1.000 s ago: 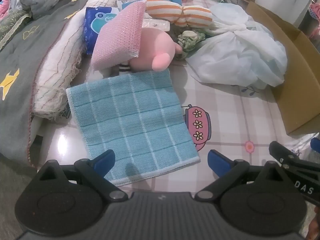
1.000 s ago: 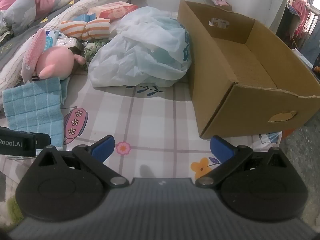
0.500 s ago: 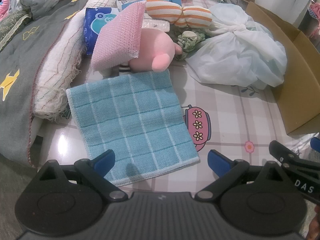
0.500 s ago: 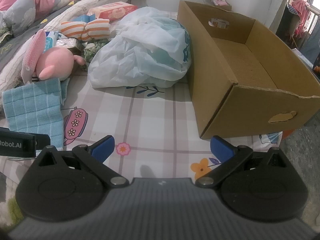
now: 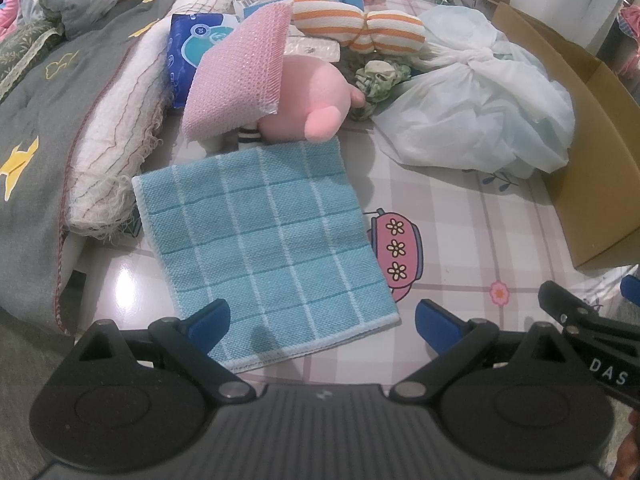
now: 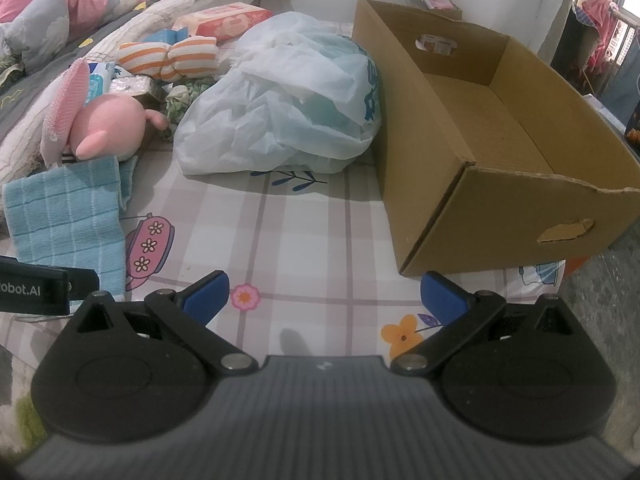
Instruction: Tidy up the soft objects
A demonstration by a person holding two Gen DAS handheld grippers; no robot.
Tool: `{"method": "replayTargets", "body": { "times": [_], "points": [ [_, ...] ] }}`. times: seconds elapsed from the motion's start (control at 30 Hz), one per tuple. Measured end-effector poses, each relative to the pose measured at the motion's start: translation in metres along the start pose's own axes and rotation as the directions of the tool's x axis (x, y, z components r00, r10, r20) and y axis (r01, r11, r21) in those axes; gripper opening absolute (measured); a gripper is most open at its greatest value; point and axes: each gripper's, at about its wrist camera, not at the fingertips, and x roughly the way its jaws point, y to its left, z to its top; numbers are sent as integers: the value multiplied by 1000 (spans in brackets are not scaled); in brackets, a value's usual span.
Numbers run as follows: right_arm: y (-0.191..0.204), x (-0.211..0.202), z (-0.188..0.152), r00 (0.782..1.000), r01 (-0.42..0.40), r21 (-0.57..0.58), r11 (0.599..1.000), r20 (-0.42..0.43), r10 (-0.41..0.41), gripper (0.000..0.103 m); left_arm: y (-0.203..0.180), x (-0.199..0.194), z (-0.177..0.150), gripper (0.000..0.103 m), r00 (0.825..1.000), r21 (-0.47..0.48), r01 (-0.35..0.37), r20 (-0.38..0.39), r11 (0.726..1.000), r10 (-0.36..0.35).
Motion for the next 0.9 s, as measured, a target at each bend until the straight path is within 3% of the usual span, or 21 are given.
{"method": "replayTargets", "body": {
  "times": [0.9],
  "points": [
    [-1,-1,-1,1000,3,6,1000,-1,-3,102,0,0,0,100,1000,0,-1,1,1000,1]
  ]
}}
